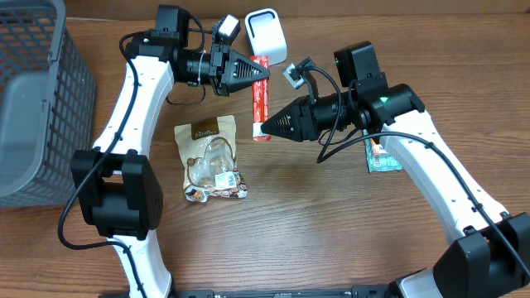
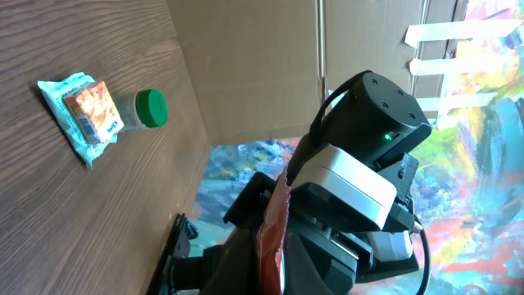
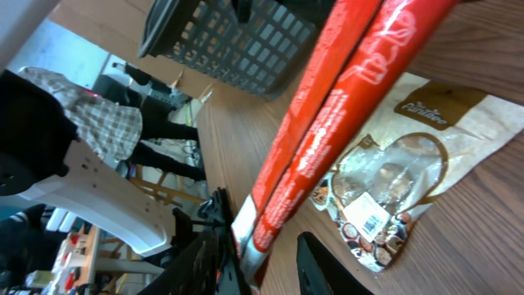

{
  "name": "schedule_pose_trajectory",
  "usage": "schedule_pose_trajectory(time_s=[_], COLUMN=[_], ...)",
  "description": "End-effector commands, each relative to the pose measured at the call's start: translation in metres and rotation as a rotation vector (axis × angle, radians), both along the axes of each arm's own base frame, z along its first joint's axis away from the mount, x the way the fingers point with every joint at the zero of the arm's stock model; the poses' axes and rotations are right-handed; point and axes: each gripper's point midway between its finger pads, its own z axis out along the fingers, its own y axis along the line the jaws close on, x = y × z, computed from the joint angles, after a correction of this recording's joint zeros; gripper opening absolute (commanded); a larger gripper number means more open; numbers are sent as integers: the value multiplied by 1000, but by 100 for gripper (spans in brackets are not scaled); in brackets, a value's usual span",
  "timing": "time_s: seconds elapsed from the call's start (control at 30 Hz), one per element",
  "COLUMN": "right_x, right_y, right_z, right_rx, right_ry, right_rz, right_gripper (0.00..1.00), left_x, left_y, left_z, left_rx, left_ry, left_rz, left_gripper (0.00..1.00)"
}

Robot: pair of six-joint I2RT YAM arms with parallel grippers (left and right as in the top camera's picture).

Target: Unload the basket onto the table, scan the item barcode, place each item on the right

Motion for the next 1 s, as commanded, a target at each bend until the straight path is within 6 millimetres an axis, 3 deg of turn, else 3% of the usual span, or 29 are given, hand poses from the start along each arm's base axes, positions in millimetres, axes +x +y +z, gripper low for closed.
schedule_pose_trajectory(time_s=[0.0, 0.4, 0.43, 0.67, 0.97], right_x=[-5, 6, 6, 1, 1], right_y=[3, 7, 8, 12, 17], right_z=[1, -25, -25, -10, -7], right_rx=[27, 11, 12, 97, 106], right_ry=[12, 68, 67, 55, 27], right_rz=[29, 31, 31, 87, 98], right_gripper=[33, 32, 29, 26, 26], left_x=[-6, -7, -7, -4, -4], left_y=[2, 2, 2, 1, 1], left_z=[21, 23, 23, 17, 17], left_rx=[-30, -46, -44, -9, -12], left_ry=[-46, -27, -27, -33, -32], left_rz=[-8, -16, -15, 0, -1], left_gripper=[4, 4, 4, 4, 4])
